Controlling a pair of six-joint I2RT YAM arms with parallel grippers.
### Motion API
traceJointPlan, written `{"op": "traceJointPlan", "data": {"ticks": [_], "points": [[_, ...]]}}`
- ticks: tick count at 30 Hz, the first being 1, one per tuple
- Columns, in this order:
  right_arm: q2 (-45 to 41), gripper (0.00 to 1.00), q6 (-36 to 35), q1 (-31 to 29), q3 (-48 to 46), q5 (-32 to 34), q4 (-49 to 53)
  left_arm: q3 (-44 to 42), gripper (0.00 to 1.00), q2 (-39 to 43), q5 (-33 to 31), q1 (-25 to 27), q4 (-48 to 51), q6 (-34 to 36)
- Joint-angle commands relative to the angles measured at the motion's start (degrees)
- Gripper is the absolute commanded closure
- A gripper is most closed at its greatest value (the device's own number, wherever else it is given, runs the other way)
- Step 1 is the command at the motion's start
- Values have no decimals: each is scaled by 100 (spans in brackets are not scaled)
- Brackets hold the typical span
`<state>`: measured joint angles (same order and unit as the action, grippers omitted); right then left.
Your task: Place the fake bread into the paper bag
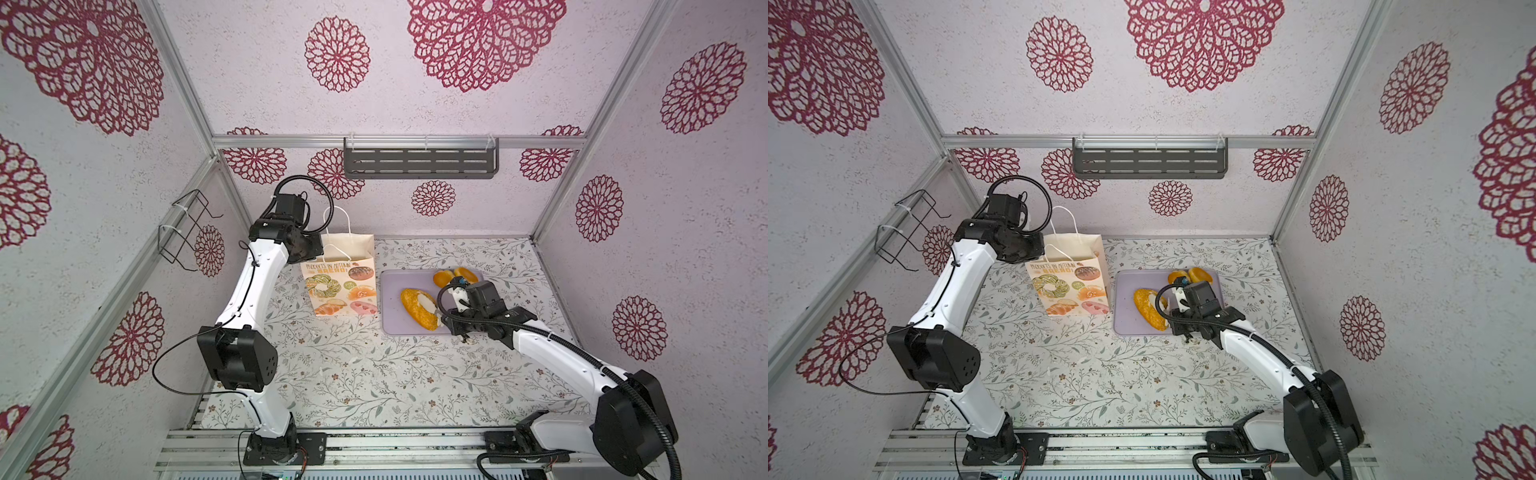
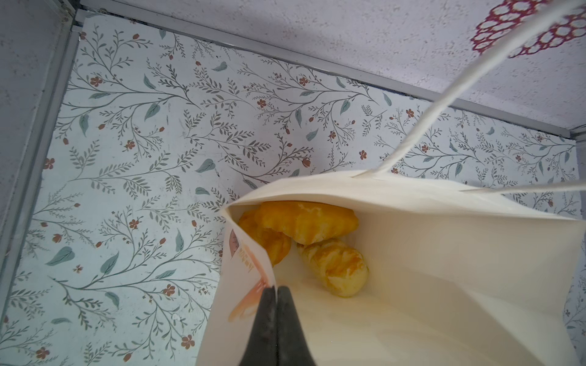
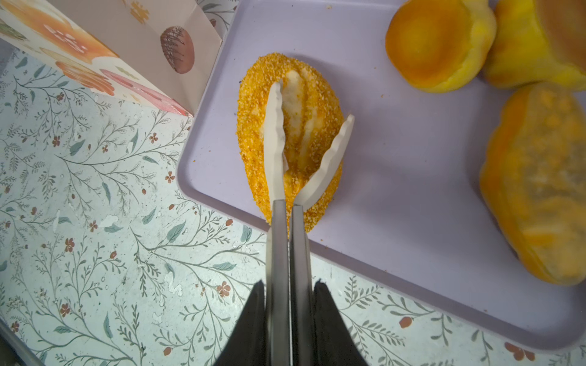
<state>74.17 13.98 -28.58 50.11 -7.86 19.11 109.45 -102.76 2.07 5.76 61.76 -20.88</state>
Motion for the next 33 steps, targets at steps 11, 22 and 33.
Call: {"op": "traceJointPlan", "data": {"ticks": [11,22,33], "points": [[-120,100,788,38,360,426,-260,28,100,-7,4,73,118,32],[-165,80,1018,64,373,132,-205,28,100,10,4,76,117,32],[-281,50,1078,70,-150,133,-284,26,100,15,-4,83,122,36]]}}
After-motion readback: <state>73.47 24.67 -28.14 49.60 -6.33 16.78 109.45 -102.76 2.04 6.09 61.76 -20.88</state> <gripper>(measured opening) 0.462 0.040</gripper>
